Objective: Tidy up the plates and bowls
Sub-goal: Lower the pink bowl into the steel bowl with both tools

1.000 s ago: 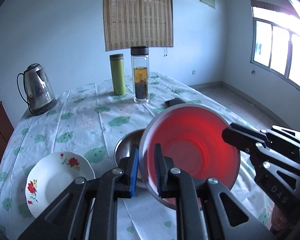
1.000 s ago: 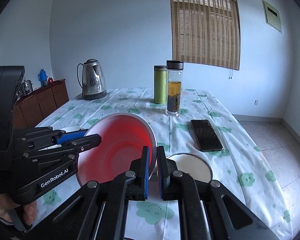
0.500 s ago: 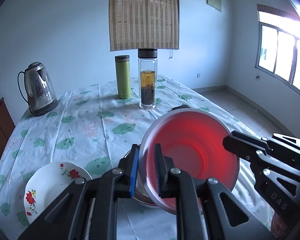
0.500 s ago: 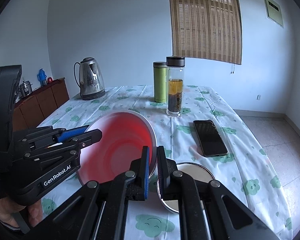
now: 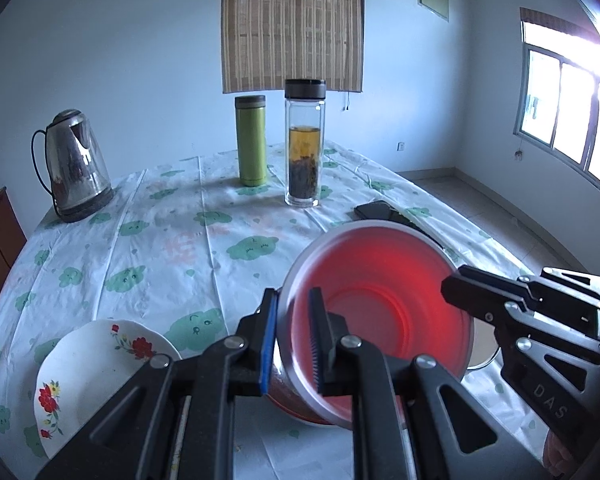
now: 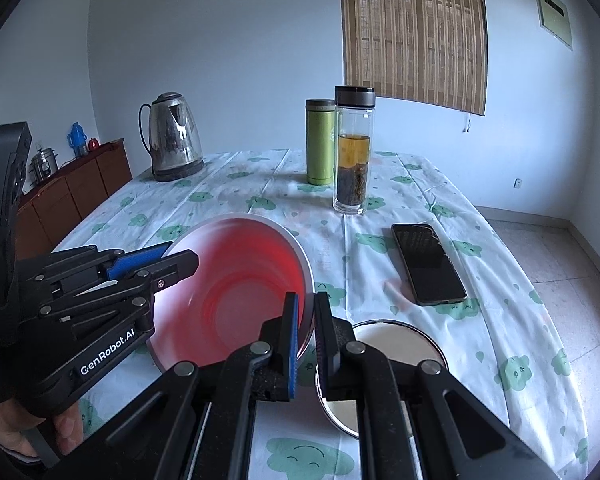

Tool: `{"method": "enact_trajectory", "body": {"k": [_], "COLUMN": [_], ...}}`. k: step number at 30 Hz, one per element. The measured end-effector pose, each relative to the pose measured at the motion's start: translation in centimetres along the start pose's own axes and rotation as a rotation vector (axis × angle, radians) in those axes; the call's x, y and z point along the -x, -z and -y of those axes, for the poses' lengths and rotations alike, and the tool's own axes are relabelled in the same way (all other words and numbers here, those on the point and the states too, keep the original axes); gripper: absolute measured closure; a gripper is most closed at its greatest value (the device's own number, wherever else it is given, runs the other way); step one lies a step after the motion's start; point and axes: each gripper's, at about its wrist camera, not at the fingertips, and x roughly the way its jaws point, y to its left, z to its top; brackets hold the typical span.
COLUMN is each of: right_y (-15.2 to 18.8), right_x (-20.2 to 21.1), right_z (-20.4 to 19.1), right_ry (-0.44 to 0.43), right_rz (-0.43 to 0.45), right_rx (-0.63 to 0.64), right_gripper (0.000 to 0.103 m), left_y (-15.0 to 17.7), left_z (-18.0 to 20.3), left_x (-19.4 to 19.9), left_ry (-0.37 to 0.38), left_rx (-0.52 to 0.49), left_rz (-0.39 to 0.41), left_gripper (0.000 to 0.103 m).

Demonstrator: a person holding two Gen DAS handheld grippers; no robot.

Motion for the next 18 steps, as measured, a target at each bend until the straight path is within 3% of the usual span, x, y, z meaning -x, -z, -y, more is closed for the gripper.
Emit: {"method": "enact_trajectory", "body": {"k": [18], "right_y": [-0.2], "right_x": [-2.6], "right_z": [-0.8], "right_ry": [0.006], "right_rz": [-0.050], "right_rx": [0.023], "right_gripper": [0.095], "left_y": [0.9], "left_z": [-1.5], "left_x": [-2.2], "left_ry": [0.001], "left_rx": [0.046], "left_rz": [-0.058], "left_gripper": [0.090]}}
